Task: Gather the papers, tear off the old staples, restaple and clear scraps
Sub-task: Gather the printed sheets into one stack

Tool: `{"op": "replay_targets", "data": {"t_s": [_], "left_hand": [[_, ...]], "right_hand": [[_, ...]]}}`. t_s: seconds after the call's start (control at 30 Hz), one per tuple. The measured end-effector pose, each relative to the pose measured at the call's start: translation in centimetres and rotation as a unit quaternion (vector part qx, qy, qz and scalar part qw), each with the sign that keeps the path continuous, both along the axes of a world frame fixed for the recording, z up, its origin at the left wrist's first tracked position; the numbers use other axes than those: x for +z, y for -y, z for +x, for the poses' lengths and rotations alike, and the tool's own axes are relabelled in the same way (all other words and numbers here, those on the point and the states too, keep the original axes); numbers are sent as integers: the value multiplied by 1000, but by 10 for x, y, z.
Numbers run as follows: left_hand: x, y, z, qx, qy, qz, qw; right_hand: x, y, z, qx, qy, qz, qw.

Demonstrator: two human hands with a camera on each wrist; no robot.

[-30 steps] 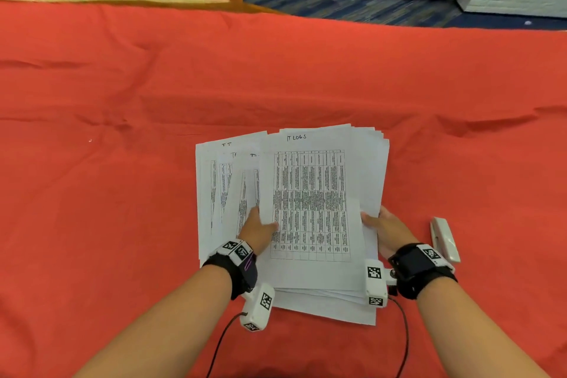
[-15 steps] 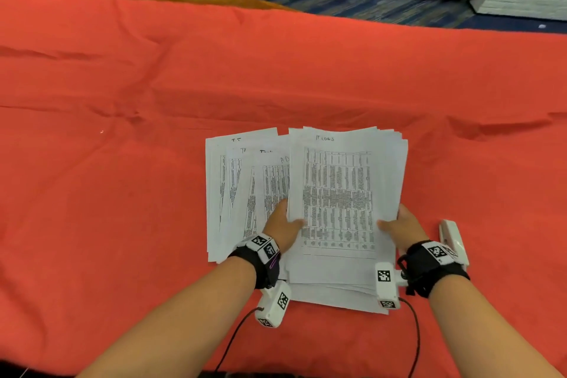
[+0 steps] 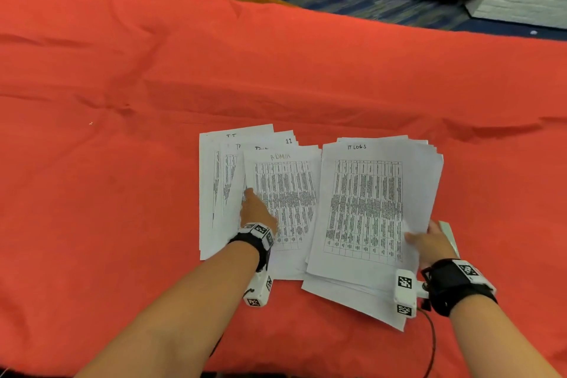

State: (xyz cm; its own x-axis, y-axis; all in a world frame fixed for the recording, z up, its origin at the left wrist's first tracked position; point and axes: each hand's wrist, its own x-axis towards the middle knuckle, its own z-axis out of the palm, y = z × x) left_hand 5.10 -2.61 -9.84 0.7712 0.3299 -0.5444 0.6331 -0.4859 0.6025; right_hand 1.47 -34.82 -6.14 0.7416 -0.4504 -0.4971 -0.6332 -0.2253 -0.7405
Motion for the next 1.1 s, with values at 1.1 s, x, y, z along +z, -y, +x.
{"op": "replay_targets", "data": {"t_s": [1.1], "left_hand": [[-1, -19, -11, -78, 50, 185, 978]], "right_hand": [[-8, -15, 5, -32, 17, 85, 996]]}}
